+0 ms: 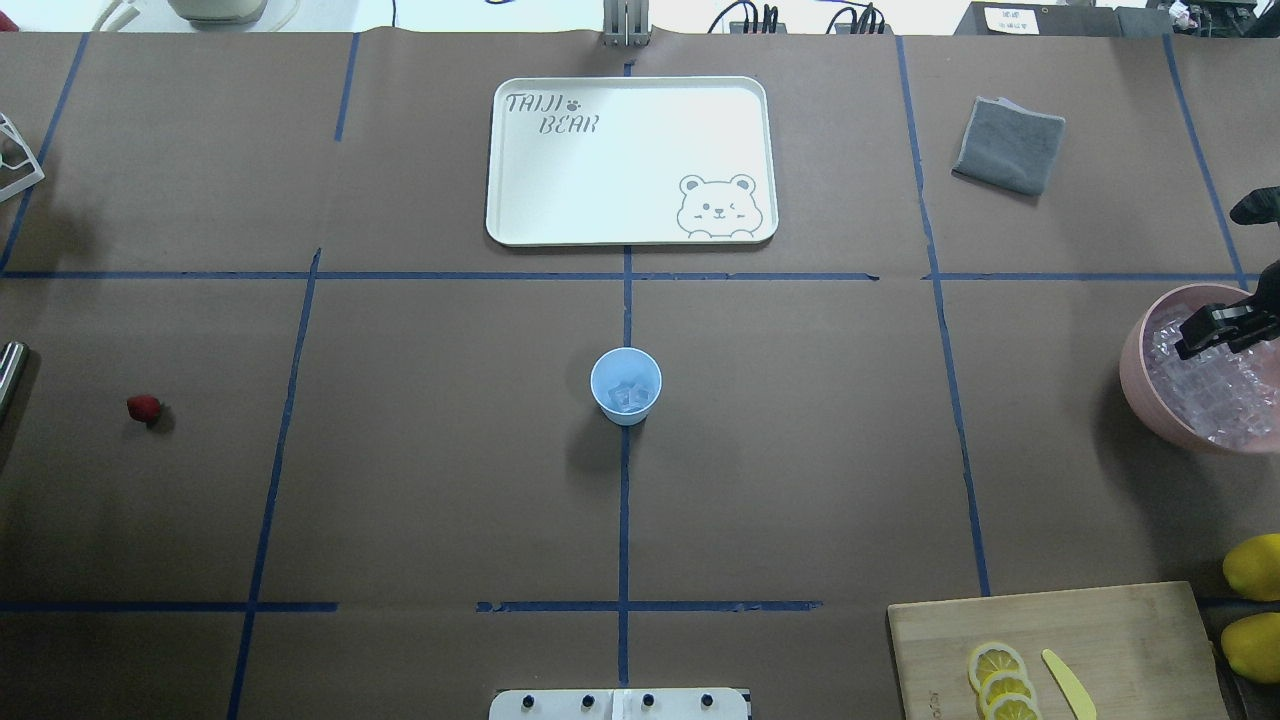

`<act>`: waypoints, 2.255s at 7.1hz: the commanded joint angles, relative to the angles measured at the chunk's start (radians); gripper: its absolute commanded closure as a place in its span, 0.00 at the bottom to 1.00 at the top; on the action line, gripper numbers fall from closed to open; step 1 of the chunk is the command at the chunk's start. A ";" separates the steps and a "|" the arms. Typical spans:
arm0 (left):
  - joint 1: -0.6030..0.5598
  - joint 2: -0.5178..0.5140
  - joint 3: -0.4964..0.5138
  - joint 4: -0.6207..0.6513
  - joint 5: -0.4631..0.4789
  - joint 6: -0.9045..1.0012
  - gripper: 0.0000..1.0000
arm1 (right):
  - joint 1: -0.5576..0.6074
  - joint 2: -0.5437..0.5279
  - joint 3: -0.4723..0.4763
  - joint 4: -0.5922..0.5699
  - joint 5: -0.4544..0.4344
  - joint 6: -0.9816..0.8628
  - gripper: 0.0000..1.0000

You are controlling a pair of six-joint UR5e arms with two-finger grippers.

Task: Mash ice and strawberries in cup
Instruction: 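Lower the right gripper into the bowl and grasp a third ice cube, then carry the ice cube with the right gripper over the cup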

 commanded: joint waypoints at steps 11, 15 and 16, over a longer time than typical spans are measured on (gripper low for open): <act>0.000 -0.002 0.000 0.000 0.000 0.000 0.00 | 0.048 0.090 0.331 -0.314 -0.023 0.003 1.00; 0.000 0.000 0.016 -0.002 0.000 0.002 0.00 | -0.280 0.496 0.319 -0.462 -0.076 0.472 1.00; 0.000 0.000 0.016 -0.002 0.000 0.002 0.00 | -0.381 0.592 0.280 -0.463 -0.150 0.644 1.00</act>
